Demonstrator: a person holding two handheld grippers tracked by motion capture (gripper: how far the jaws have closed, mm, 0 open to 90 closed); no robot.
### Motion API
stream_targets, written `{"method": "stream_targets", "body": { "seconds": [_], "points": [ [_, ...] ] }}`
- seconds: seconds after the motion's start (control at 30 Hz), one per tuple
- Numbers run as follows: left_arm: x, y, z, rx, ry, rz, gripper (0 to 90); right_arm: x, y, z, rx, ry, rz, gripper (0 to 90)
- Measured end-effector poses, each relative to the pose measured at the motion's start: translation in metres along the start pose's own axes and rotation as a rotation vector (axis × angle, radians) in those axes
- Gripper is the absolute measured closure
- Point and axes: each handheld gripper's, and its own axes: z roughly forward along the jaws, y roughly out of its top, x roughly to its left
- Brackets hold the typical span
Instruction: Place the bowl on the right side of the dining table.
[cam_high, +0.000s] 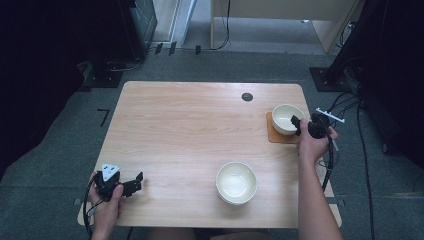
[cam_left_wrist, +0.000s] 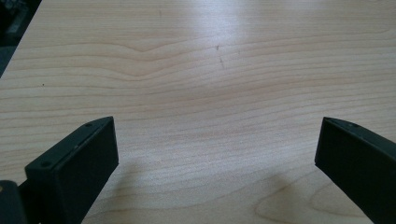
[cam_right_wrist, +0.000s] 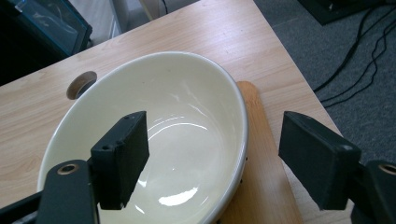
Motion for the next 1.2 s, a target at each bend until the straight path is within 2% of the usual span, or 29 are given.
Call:
{"method": "stream_targets", "body": {
  "seconds": [0.27,0.7,1.2],
  "points": [
    [0.0,0.0,0.0,0.001,0.002,0.004,0.0,0.005,-0.004,-0.016,-0.027,0.03,-0.066,20.4],
    [-0.001,0.0,0.001,0.002,0.005,0.011,0.0,0.002,-0.014,-0.035,-0.053,0.046,-0.113,18.6],
    [-0.002,0.0,0.0,0.004,0.004,0.014,0.0,0.001,-0.029,-0.054,-0.064,0.062,-0.135,17.5]
  ]
}}
